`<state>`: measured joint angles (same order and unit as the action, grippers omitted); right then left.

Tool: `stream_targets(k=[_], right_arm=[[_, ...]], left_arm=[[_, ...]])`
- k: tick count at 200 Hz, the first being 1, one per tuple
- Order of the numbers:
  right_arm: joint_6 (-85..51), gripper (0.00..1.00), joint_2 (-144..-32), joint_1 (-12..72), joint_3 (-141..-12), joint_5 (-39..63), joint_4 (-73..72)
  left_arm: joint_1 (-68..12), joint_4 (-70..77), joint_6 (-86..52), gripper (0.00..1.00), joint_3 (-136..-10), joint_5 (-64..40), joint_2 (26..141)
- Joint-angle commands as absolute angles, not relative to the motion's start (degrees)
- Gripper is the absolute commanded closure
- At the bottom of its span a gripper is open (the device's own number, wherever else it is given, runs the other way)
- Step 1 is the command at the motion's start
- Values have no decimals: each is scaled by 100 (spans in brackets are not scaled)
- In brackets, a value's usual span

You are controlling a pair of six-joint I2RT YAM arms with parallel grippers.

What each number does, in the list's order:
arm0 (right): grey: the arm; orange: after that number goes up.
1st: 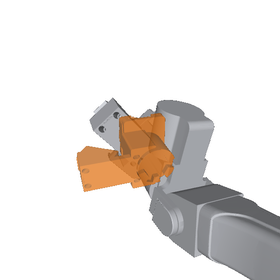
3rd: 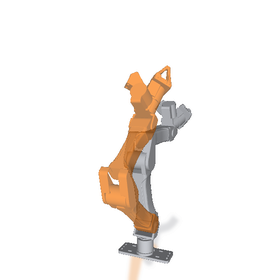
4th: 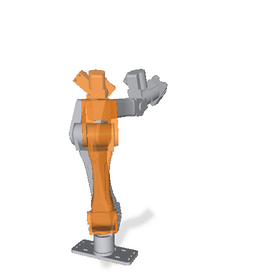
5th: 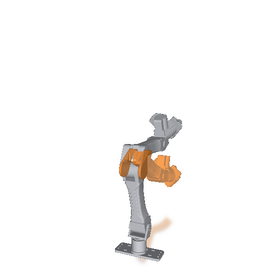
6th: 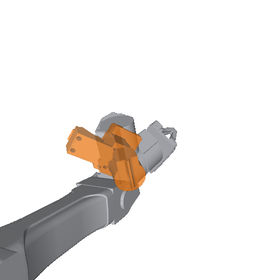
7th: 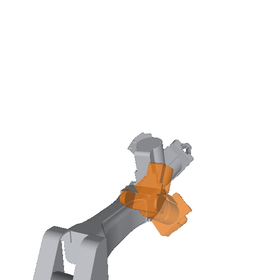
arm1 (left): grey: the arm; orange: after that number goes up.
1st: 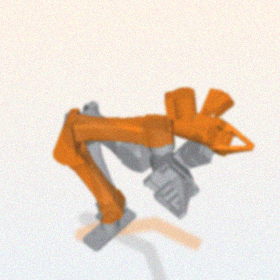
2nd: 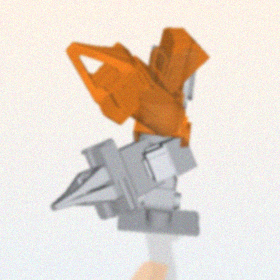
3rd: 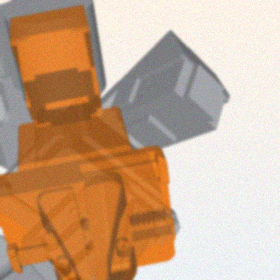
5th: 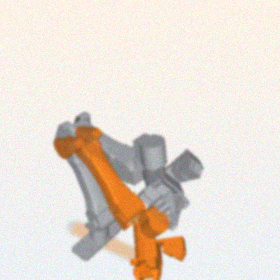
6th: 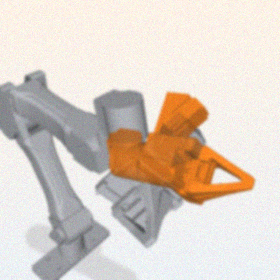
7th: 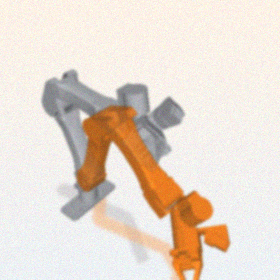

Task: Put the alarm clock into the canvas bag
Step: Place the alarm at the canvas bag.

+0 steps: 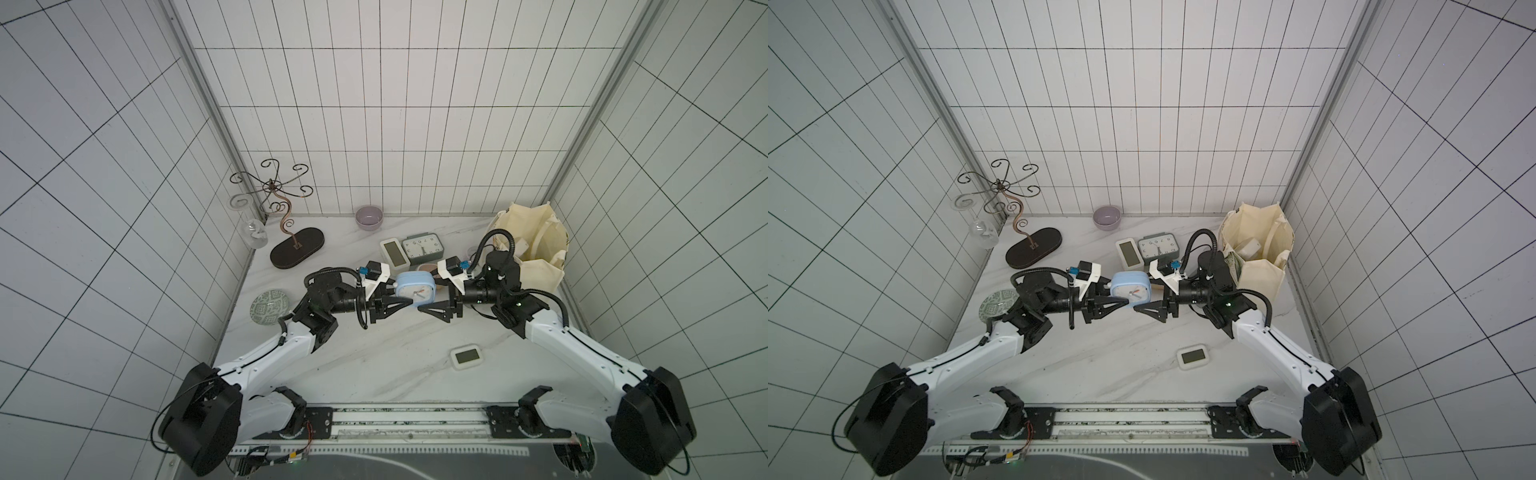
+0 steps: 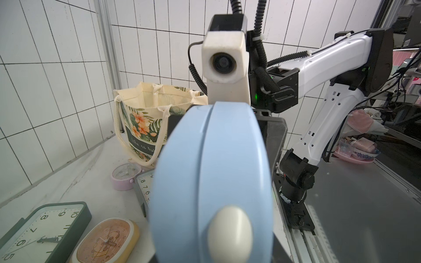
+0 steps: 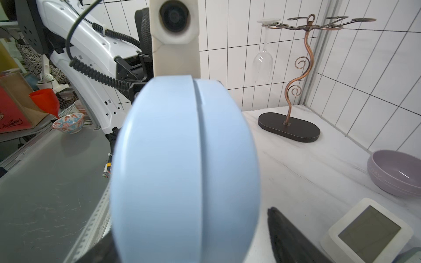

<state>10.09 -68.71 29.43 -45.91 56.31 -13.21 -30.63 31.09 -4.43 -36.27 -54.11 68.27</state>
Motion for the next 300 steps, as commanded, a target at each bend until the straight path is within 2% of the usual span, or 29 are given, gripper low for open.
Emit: stream_targets(k=[1,35,47,56,72,76,80,95,109,126,153,169,204,249,300], right_arm=[[1053,28,-6934,3015,-5275,5851,-1271],[886,56,-6900,3008,-5358,5862,-1262],[767,63,-6883,2983,-5398,5856,-1252],[628,64,-6861,2946,-5442,5796,-1256],[286,66,-6776,2825,-5574,5488,-1241],[192,66,-6743,2798,-5621,5384,-1228],[108,66,-6709,2750,-5679,5234,-1205],[-240,66,-6503,2639,-5940,4090,-994],[-645,58,-6260,2524,-6263,2429,-648],[-826,58,-5887,2255,-6389,1215,-579],[-998,61,-5391,2072,-6550,-1267,-348],[-957,57,-5362,1848,-6642,-2055,-230],[-1155,52,-5956,844,-7247,-2173,553],[-1617,52,-7228,-553,-7860,-118,1522],[-1582,55,-8516,-891,-8251,1259,1889]], left_arm=[[-3085,3261,-298,81,-3692,-5467,6797],[-3094,3261,-379,72,-3707,-5322,6804],[-3085,3237,-430,56,-3703,-5142,6756],[-3085,3169,-528,37,-3700,-4872,6711],[-3094,2911,-878,18,-3693,-4136,6559],[-3109,2836,-989,5,-3692,-3954,6508],[-3111,2795,-1118,3,-3659,-3744,6439],[-3120,2684,-1482,3,-3485,-3156,6148],[-3131,2608,-1580,3,-3260,-2815,5865],[-3138,2480,-1582,3,-3041,-2520,5600],[-3145,2539,-1622,3,-2787,-2369,5500],[-3155,2575,-1626,3,-2758,-2407,5560],[-3223,2517,-1690,3,-2807,-2487,5728],[-3320,2304,-1653,3,-2843,-2315,5671],[-3332,2215,-1547,3,-2813,-2156,5619]])
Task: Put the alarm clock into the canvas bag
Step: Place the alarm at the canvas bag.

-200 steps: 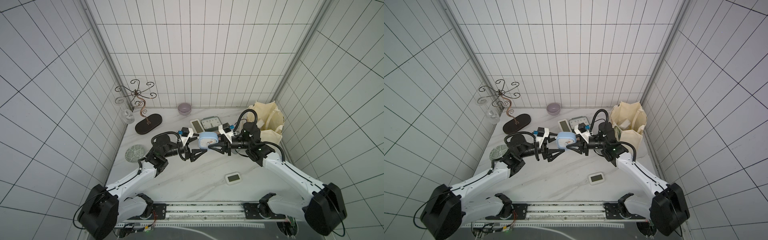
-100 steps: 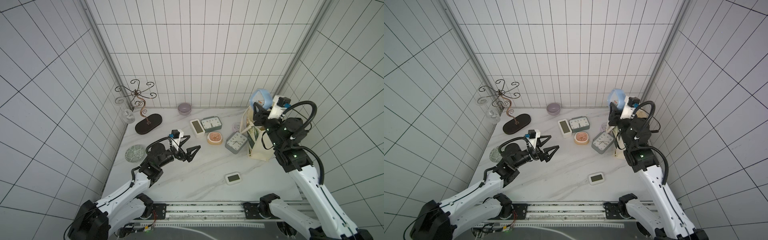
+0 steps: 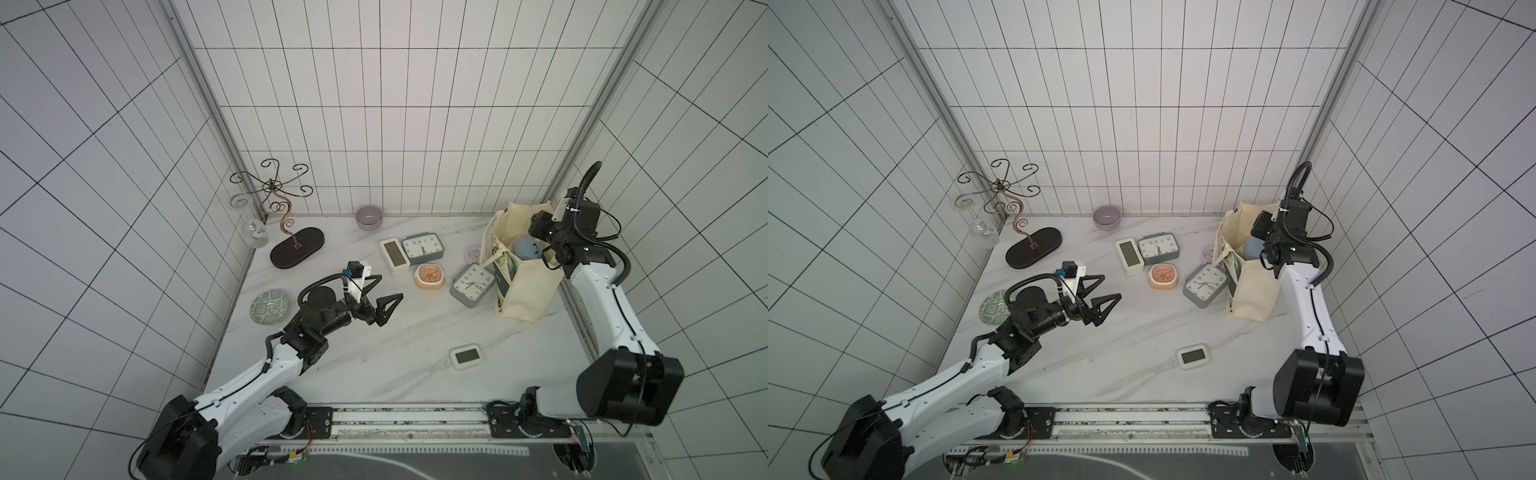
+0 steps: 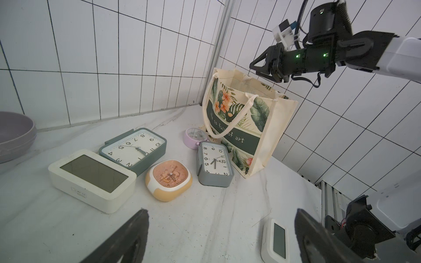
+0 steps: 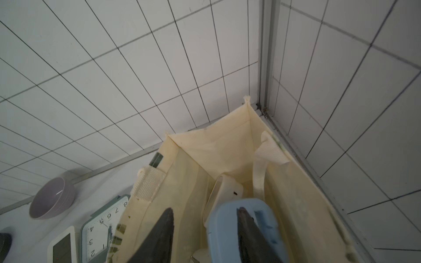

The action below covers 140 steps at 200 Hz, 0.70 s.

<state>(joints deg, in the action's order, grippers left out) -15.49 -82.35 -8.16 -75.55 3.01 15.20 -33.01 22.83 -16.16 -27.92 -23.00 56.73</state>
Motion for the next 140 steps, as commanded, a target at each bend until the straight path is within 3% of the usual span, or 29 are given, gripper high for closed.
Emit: stream_targets(k=[1,24,62,140], right_arm=[[-1578,55,-8525,-894,-8261,1284,1894],[-1503,59,-8896,-923,-8551,1514,2076],[-1392,51,-8855,-884,-8736,1388,2078],[-598,10,-8038,122,-8598,500,2402]], left_arm=[[-3331,2215,-1547,3,-2813,-2154,5622],[-3340,2191,-1541,3,-2849,-2179,5694],[-3340,2170,-1477,3,-2870,-2137,5738],[-3357,2103,-1477,3,-2880,-2094,5844]])
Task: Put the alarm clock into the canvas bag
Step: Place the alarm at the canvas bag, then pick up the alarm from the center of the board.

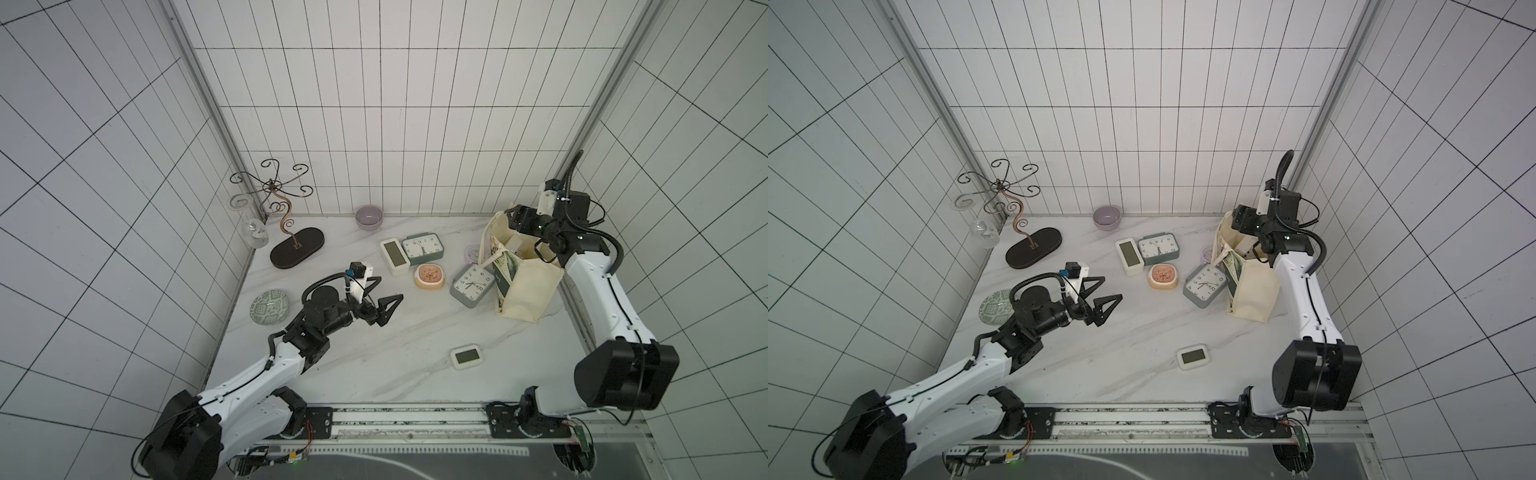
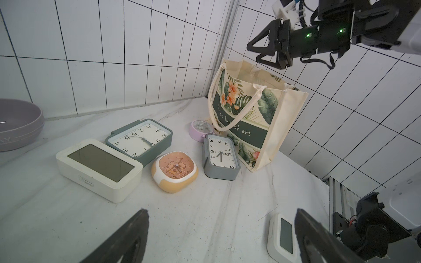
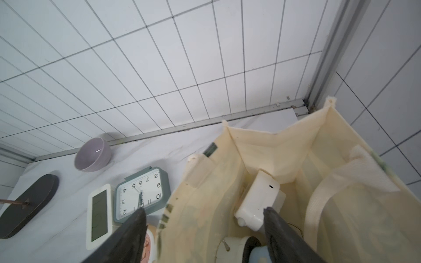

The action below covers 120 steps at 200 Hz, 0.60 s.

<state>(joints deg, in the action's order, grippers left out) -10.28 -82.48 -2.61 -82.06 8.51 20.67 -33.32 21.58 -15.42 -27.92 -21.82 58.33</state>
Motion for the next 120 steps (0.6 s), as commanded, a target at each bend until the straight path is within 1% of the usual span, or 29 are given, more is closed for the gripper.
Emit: stream_targets(k=[1,21,33,77,102,120], right_arm=[[-589,10,-8040,140,-8606,483,2423],[-476,7,-8178,439,-8740,161,2866],[-489,6,-8248,516,-8746,71,2989],[-597,9,-8156,670,-8528,736,2959],[-600,11,-8148,882,-8502,885,3023],[-487,11,-8121,1190,-8449,912,3023]], left_arm=[[-3362,2102,-1477,3,-2877,-2093,5845],[-3375,2101,-1481,3,-2866,-2075,5836],[-3392,2100,-1481,3,-2864,-2075,5836],[-3428,2065,-1466,3,-2811,-2009,5783],[-3437,2057,-1464,3,-2795,-1972,5822],[-3437,2056,-1481,3,-2796,-1957,5885]])
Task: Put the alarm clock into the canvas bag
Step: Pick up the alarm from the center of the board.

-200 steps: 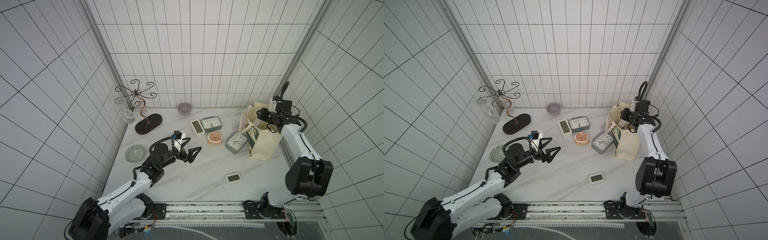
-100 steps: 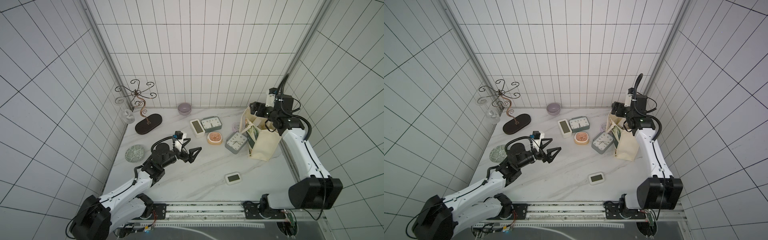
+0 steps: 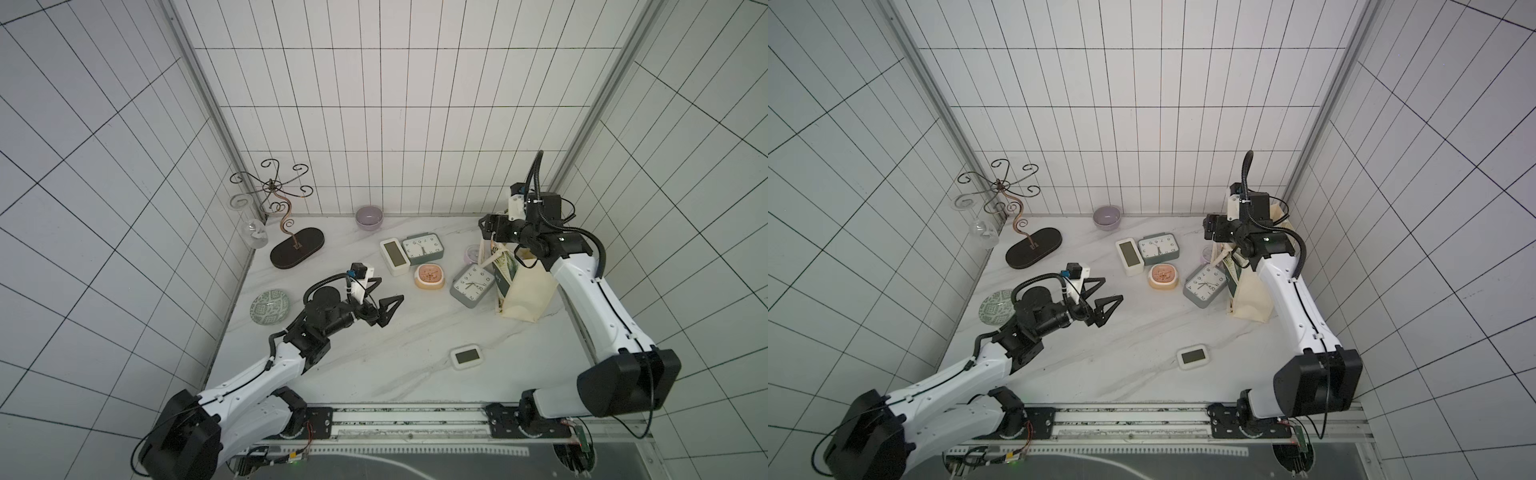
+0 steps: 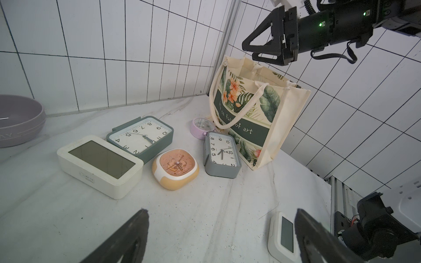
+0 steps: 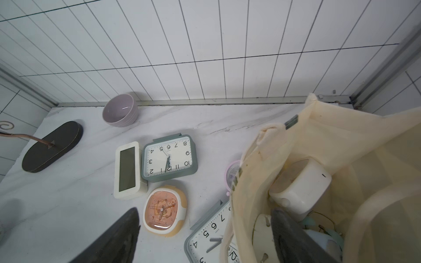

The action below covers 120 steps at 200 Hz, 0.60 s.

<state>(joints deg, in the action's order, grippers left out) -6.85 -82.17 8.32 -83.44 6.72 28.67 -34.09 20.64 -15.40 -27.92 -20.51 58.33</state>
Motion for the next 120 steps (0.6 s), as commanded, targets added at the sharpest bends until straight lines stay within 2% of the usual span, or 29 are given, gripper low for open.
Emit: stream_targets(k=[1,27,49,62,120], right_arm=[[-481,11,-8121,1210,-8443,908,3028],[-302,11,-8294,1823,-8376,669,3120],[-264,5,-8635,2147,-8287,496,3160],[-264,0,-8838,2251,-8212,537,3096],[-117,0,-10039,2325,-8340,807,2857]], left_arm=[[-3437,2052,-1483,3,-2795,-1954,5887],[-3437,2032,-1553,3,-2811,-1845,5965],[-3439,1965,-1637,3,-2823,-1640,6091],[-3437,1881,-1682,3,-2868,-1511,6219],[-3428,1730,-1894,3,-3046,-1381,6898]])
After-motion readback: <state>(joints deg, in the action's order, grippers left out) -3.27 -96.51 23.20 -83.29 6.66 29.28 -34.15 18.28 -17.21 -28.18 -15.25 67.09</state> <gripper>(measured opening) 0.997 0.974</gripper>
